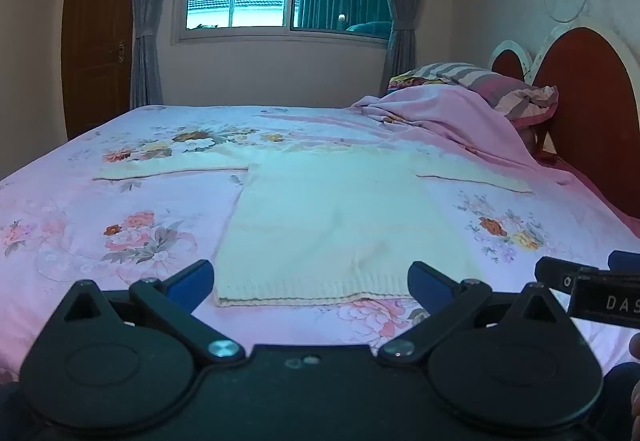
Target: Fold small clothes
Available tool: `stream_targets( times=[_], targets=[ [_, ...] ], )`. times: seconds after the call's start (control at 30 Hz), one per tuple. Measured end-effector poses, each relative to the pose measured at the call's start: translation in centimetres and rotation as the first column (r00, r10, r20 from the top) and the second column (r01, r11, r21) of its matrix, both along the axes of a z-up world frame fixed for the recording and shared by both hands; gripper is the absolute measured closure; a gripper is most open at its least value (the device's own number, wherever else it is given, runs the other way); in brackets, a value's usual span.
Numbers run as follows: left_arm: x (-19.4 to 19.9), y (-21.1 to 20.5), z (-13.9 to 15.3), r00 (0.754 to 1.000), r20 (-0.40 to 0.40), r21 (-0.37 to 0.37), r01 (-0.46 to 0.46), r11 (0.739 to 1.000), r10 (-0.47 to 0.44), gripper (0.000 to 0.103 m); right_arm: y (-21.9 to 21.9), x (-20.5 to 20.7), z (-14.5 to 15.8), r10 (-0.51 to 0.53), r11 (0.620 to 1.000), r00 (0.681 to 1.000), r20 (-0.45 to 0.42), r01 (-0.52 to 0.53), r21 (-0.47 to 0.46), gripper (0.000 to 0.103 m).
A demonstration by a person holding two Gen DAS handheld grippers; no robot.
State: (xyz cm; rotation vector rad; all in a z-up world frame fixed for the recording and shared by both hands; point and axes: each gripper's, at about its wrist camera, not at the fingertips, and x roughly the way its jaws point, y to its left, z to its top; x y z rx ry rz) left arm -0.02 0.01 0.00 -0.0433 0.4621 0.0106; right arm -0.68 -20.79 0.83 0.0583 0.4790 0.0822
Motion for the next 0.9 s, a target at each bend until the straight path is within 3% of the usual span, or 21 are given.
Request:
stream_targets(
  times=[0.9],
  targets=[
    [-0.19,-0.31,0.02,1.0,0.002,0.0,0.015,1.0,-0.015,0.001,-0.18,-0.12,0.07,0.0,1.0,1.0,0.0,0.0,-0.002,0.0]
  ],
)
